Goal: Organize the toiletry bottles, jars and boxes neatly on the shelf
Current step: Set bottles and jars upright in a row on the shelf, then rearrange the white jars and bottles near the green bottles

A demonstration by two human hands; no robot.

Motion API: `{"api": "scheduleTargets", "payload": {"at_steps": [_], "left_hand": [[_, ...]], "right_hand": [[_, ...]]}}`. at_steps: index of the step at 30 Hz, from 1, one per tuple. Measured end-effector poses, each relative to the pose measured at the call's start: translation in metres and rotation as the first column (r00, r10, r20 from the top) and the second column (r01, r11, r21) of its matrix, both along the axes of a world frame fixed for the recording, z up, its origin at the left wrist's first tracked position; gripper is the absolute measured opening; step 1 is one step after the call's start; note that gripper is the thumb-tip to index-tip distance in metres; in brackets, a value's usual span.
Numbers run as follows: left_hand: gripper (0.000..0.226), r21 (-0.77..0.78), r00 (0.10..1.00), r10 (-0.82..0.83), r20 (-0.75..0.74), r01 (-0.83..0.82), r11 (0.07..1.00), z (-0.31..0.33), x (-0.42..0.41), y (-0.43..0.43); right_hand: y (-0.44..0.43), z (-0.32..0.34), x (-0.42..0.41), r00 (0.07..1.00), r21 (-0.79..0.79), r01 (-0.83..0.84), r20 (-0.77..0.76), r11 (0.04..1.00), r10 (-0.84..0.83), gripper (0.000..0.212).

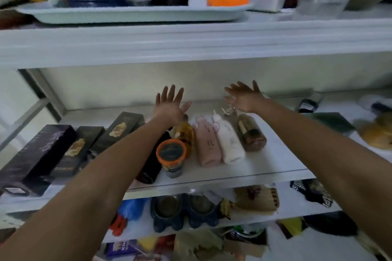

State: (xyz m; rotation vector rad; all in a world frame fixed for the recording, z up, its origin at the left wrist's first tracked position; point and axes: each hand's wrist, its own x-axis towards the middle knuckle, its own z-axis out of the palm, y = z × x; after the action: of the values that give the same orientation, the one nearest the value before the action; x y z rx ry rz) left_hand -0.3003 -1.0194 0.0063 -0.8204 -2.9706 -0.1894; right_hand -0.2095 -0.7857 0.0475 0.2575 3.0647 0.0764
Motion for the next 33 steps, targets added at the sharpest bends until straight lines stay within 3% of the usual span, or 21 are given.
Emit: {"api": "scheduleTargets", "payload": {"at_steps": [11,17,23,29,33], "left_hand": [[0.065,-0.020,0.962,-0.261,-0.079,0.261,0.965,0.012,0.123,0.210],[0.067,-0.037,0.915,-0.394,-0.081,0.392,0.919,0.013,0.173,0.296],[0.068,-0.071,0.865,-0.494,-0.089,0.489,0.869,0.012,0.214,0.376],[0.069,0.047,0.815,-0.577,-0.058,0.580,0.813,0.022,0.250,0.471],[0.068,0.050,0.777,-0.617,-0.127,0.626,0.778,0.038,0.254,0.536]], "right_hand": [[0.169,0.010,0.154,0.978,0.021,0.201,-0.069,0.979,-0.199,0.058],[0.237,0.003,0.228,0.944,-0.030,0.300,-0.137,0.954,-0.301,0.056],[0.291,-0.009,0.286,0.909,0.020,0.393,-0.161,0.919,-0.385,0.057],[0.353,-0.011,0.341,0.848,-0.010,0.493,-0.218,0.870,-0.483,0.056],[0.414,-0.004,0.367,0.819,0.027,0.547,-0.225,0.837,-0.528,0.054]]}}
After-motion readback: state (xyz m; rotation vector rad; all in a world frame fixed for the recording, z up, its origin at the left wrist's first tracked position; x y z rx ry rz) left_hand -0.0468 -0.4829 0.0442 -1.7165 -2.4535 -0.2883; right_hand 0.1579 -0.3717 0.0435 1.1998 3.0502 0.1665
